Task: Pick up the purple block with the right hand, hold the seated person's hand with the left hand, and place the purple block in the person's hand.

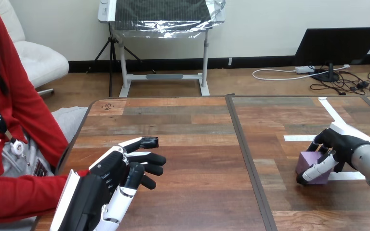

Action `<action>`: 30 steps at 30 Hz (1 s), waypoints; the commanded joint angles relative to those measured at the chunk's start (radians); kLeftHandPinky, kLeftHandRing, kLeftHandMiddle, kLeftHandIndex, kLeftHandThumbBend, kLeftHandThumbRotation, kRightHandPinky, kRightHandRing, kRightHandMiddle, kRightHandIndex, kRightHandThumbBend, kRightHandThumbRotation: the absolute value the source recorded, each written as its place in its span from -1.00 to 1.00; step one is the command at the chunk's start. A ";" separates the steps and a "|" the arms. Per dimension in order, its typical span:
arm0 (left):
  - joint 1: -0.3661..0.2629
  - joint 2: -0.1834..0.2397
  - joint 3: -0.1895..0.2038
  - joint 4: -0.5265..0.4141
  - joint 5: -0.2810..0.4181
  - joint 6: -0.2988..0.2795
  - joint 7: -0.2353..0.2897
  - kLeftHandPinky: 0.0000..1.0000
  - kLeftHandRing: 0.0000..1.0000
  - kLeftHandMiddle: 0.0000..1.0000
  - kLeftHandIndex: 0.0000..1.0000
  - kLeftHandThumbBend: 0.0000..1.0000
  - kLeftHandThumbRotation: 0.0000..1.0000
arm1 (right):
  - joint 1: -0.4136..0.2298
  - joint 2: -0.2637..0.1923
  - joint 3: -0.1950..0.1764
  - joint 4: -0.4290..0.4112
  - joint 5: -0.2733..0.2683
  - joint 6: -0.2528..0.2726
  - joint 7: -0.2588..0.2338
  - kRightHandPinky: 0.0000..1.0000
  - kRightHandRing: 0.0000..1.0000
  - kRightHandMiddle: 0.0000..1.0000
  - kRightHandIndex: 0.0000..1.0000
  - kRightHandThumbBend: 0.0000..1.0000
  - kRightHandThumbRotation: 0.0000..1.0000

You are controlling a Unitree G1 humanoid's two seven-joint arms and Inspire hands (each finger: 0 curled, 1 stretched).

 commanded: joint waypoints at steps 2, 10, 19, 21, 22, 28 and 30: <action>-0.046 -0.005 0.005 -0.016 0.012 -0.022 0.010 0.04 0.23 0.30 0.45 -0.14 0.60 | -0.045 0.000 -0.022 -0.019 0.024 -0.027 -0.033 -0.11 -0.04 0.05 0.08 0.61 -1.00; -0.058 -0.014 0.019 -0.008 0.020 -0.051 0.028 0.02 0.20 0.27 0.41 -0.16 0.53 | -0.045 -0.008 -0.039 -0.026 0.043 -0.076 -0.042 -0.17 -0.08 0.03 0.05 0.63 -1.00; -0.061 -0.010 0.076 -0.027 0.106 -0.068 0.082 0.14 0.33 0.37 0.40 -0.08 0.44 | -0.058 -0.009 -0.045 -0.033 0.061 -0.089 -0.045 -0.15 -0.08 0.03 0.03 0.62 -1.00; -0.056 -0.004 0.102 -0.045 0.164 -0.058 0.103 0.21 0.39 0.41 0.41 -0.06 0.42 | -0.061 -0.010 -0.046 -0.035 0.062 -0.093 -0.043 -0.16 -0.09 0.02 0.03 0.61 -1.00; -0.054 -0.002 0.114 -0.054 0.193 -0.052 0.113 0.25 0.42 0.44 0.42 -0.03 0.41 | -0.062 -0.011 -0.048 -0.035 0.063 -0.095 -0.042 -0.16 -0.09 0.02 0.03 0.60 -1.00; -0.052 0.006 0.192 -0.123 0.383 0.004 0.177 0.36 0.52 0.54 0.46 0.22 0.26 | -0.063 -0.017 -0.054 -0.044 0.065 -0.137 -0.055 -0.20 -0.11 0.01 0.02 0.60 -1.00; -0.055 0.012 0.210 -0.139 0.420 0.025 0.188 0.35 0.53 0.55 0.47 0.31 0.18 | -0.062 -0.020 -0.058 -0.046 0.066 -0.152 -0.060 -0.20 -0.11 0.00 0.02 0.61 -1.00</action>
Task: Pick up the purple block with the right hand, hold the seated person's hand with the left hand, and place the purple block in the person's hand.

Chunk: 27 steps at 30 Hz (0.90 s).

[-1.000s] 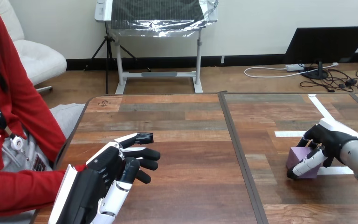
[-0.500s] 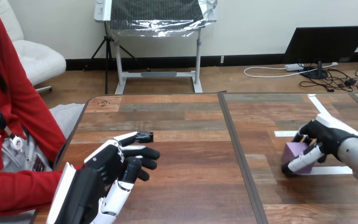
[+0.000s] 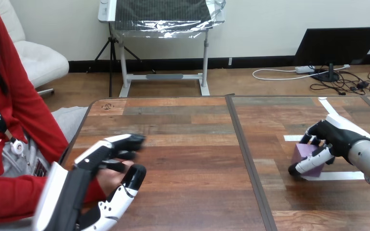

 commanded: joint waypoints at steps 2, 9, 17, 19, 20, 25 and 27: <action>-0.047 0.016 0.077 -0.098 0.107 0.047 0.046 0.34 0.53 0.56 0.48 0.41 0.09 | -0.063 -0.020 -0.028 -0.046 0.026 -0.062 -0.041 -0.20 -0.11 0.00 0.01 0.63 -1.00; -0.073 0.042 0.107 -0.104 0.152 0.095 0.049 0.26 0.51 0.58 0.51 0.69 -0.17 | -0.072 -0.021 -0.022 -0.048 0.014 -0.067 -0.057 -0.15 -0.07 0.01 0.01 0.65 -1.00; -0.105 0.063 0.124 -0.082 0.202 0.126 0.062 0.21 0.49 0.59 0.53 0.88 -0.39 | -0.079 -0.019 -0.019 -0.051 0.010 -0.069 -0.063 -0.10 -0.04 0.03 0.02 0.64 -1.00; -0.116 0.071 0.128 -0.074 0.228 0.135 0.068 0.20 0.49 0.60 0.53 0.92 -0.39 | -0.082 -0.017 -0.018 -0.051 0.009 -0.065 -0.063 -0.09 -0.04 0.04 0.03 0.64 -1.00; -0.119 0.073 0.129 -0.073 0.235 0.138 0.069 0.20 0.49 0.60 0.54 0.93 -0.39 | -0.083 -0.017 -0.017 -0.051 0.009 -0.063 -0.063 -0.09 -0.03 0.04 0.03 0.63 -1.00; -0.147 0.099 0.138 -0.052 0.302 0.153 0.085 0.20 0.49 0.60 0.55 0.98 -0.39 | -0.087 -0.013 -0.020 -0.055 0.013 -0.067 -0.058 -0.07 -0.03 0.05 0.04 0.63 -1.00; -0.161 0.111 0.139 -0.036 0.324 0.153 0.093 0.20 0.49 0.60 0.54 0.98 -0.39 | -0.089 -0.012 -0.020 -0.057 0.013 -0.066 -0.056 -0.07 -0.03 0.04 0.04 0.64 -1.00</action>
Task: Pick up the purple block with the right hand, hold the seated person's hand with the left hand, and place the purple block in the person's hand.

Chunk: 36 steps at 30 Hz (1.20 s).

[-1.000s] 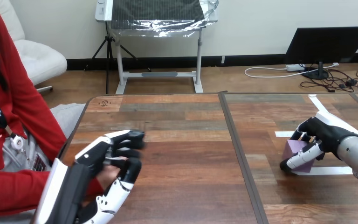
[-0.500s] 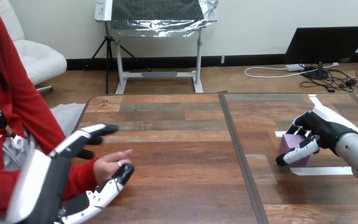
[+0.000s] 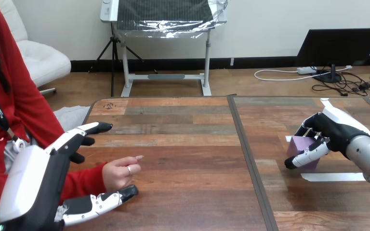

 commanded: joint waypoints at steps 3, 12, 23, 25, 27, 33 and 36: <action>-0.107 0.069 0.007 0.042 0.078 0.002 0.044 0.20 0.48 0.58 0.54 0.99 -0.40 | -0.089 -0.008 -0.012 -0.053 0.013 -0.009 -0.022 -0.05 -0.03 0.04 0.04 0.65 -1.00; -0.172 0.152 0.002 0.137 0.126 -0.017 0.070 0.20 0.45 0.55 0.53 1.00 -0.49 | -0.092 -0.004 -0.011 -0.059 0.013 -0.017 -0.021 0.01 -0.01 0.03 0.04 0.64 -1.00; -0.230 0.229 -0.024 0.214 0.154 0.016 0.046 0.25 0.47 0.55 0.53 1.00 -0.58 | -0.091 -0.002 -0.018 -0.064 0.022 -0.035 -0.013 -0.05 -0.04 0.00 0.03 0.63 -1.00; -0.244 0.245 -0.032 0.236 0.161 0.013 0.047 0.26 0.47 0.55 0.53 1.00 -0.58 | -0.090 -0.003 -0.019 -0.063 0.024 -0.039 -0.010 -0.06 -0.05 0.00 0.03 0.63 -1.00; -0.256 0.258 -0.040 0.251 0.175 0.016 0.048 0.27 0.47 0.55 0.53 1.00 -0.59 | -0.090 -0.004 -0.021 -0.062 0.025 -0.046 -0.009 -0.07 -0.05 0.00 0.02 0.63 -1.00; -0.290 0.292 -0.067 0.293 0.236 0.040 0.050 0.30 0.47 0.54 0.53 1.00 -0.61 | -0.091 -0.004 -0.023 -0.060 0.028 -0.051 -0.008 -0.12 -0.08 -0.02 0.01 0.63 -1.00; -0.306 0.307 -0.083 0.309 0.273 0.061 0.055 0.31 0.47 0.54 0.53 1.00 -0.60 | -0.091 -0.003 -0.027 -0.058 0.032 -0.051 -0.005 -0.13 -0.09 -0.01 0.01 0.63 -1.00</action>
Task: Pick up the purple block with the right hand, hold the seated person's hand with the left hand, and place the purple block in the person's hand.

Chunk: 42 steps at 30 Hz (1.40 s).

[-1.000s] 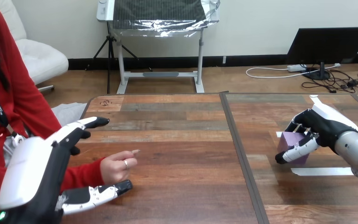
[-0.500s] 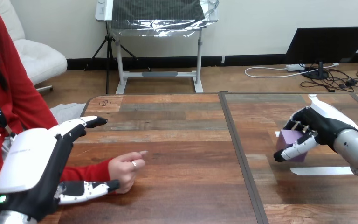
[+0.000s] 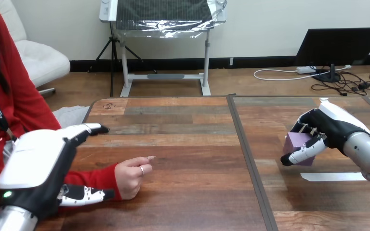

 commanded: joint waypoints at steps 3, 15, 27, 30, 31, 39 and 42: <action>-0.094 0.052 -0.050 0.046 0.066 0.047 0.003 0.32 0.46 0.53 0.52 1.00 -0.61 | -0.089 -0.002 -0.029 -0.042 0.035 -0.020 -0.003 -0.15 -0.10 -0.02 0.01 0.64 -1.00; -0.169 0.085 -0.108 0.139 0.066 0.092 -0.019 0.37 0.46 0.51 0.49 1.00 -0.72 | -0.092 -0.002 -0.024 -0.048 0.049 -0.025 0.004 -0.21 -0.14 -0.04 0.00 0.63 -1.00; -0.252 0.103 -0.175 0.238 0.055 0.117 -0.057 0.41 0.49 0.52 0.50 1.00 -0.65 | -0.091 -0.003 -0.023 -0.050 0.054 -0.035 0.004 -0.22 -0.15 -0.05 -0.01 0.64 -1.00; -0.272 0.105 -0.194 0.260 0.065 0.126 -0.060 0.41 0.49 0.52 0.50 1.00 -0.66 | -0.093 -0.004 -0.022 -0.050 0.052 -0.033 0.003 -0.22 -0.15 -0.05 -0.01 0.64 -1.00; -0.278 0.105 -0.199 0.266 0.068 0.133 -0.063 0.41 0.50 0.52 0.50 1.00 -0.67 | -0.093 -0.004 -0.022 -0.050 0.053 -0.032 0.004 -0.22 -0.15 -0.05 -0.01 0.64 -1.00; -0.329 0.102 -0.249 0.312 0.091 0.183 -0.085 0.42 0.50 0.53 0.51 1.00 -0.70 | -0.094 -0.005 -0.025 -0.051 0.056 -0.032 0.010 -0.21 -0.14 -0.04 -0.01 0.63 -1.00; -0.347 0.100 -0.264 0.333 0.093 0.196 -0.086 0.42 0.50 0.52 0.51 1.00 -0.70 | -0.094 -0.006 -0.025 -0.050 0.057 -0.032 0.012 -0.21 -0.14 -0.04 -0.01 0.63 -1.00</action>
